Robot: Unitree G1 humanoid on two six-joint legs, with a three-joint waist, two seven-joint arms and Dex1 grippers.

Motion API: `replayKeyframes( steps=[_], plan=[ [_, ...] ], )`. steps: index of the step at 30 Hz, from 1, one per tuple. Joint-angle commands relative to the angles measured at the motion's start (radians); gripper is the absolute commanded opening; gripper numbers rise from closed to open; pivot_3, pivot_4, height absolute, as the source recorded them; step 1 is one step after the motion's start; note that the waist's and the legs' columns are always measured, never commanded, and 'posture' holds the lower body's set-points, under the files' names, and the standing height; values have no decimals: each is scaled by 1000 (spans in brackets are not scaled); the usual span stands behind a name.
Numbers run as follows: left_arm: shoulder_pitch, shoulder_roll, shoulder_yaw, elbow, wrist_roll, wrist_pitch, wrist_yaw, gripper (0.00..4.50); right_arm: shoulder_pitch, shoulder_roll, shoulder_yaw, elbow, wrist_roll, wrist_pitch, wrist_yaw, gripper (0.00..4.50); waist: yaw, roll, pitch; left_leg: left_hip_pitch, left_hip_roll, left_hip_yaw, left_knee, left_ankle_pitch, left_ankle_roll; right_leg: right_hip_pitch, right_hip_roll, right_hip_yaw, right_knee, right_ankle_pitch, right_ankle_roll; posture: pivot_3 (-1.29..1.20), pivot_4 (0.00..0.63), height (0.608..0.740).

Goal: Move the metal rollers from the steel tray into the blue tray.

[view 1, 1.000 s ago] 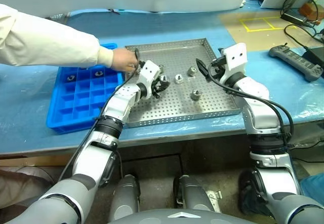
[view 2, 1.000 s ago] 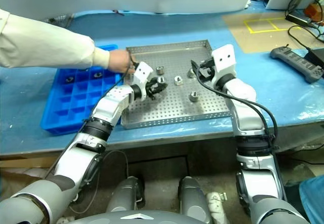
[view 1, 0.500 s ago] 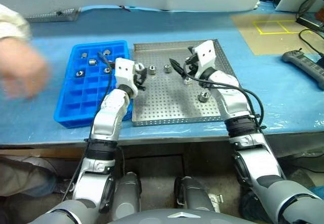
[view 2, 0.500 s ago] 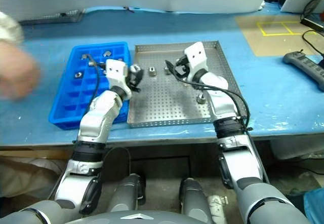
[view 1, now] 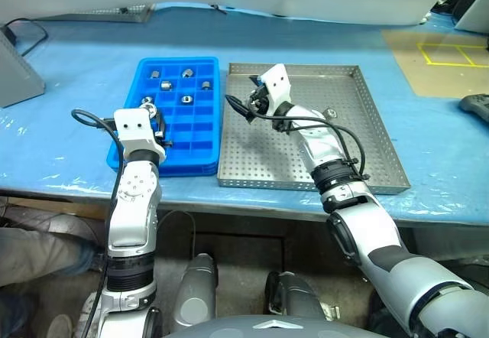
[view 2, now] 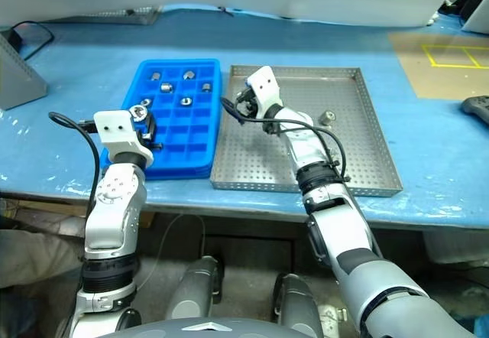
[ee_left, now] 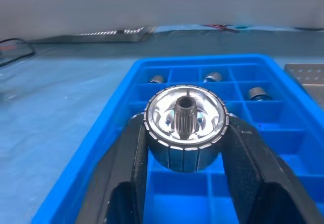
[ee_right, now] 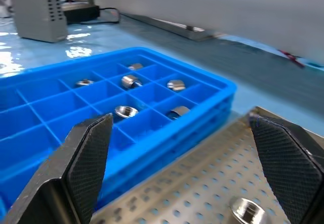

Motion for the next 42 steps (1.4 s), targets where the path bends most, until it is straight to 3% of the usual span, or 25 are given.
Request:
replayKeyframes(
  steps=[1,5,9,24,25,30,34,42],
  plan=[
    [-43,8,40,-37,56,8,91,1709,-41,10,-3,18,-2,-45,18,4500,12,0,0,0,0,0,0,0,0,0,0,0,0,0,0,420,150,740],
    [-112,10,99,55,94,57,208,1709,-51,19,-5,40,-7,-60,26,4500,22,0,0,-1,1,-1,0,2,-1,0,0,-2,1,1,-1,417,150,740],
    [-153,20,118,137,79,79,215,1709,-50,21,-8,36,-10,-64,27,4500,30,0,0,-1,1,-1,0,3,-2,-1,0,-3,2,1,-1,395,150,740],
    [-174,49,92,253,-20,110,67,1709,-8,-10,-13,-24,-16,-43,12,4500,34,0,0,-7,4,-2,9,2,-7,-8,0,-3,14,1,-1,335,150,740],
    [-174,51,88,255,-17,120,66,2435,-7,-10,-13,-26,-16,-42,12,4500,34,0,0,-7,4,-2,10,3,-8,-8,0,-3,14,1,-1,335,150,740],
    [-186,50,90,268,-61,115,22,3972,3,-19,-13,-43,-20,-37,8,4500,32,0,0,-7,4,-2,10,3,-8,-8,0,-3,14,1,-1,299,150,740],
    [-249,57,81,374,-81,64,-13,3972,18,-44,-17,-88,-24,-17,2,4500,31,0,0,-7,4,-1,10,3,-8,-8,0,-3,14,1,-1,217,150,740],
    [-539,47,18,773,-129,-166,-207,3972,126,-137,-71,-325,6,112,-36,4500,6,0,0,-7,4,0,13,6,-11,-6,0,-3,14,5,4,13,150,740]
  ],
)
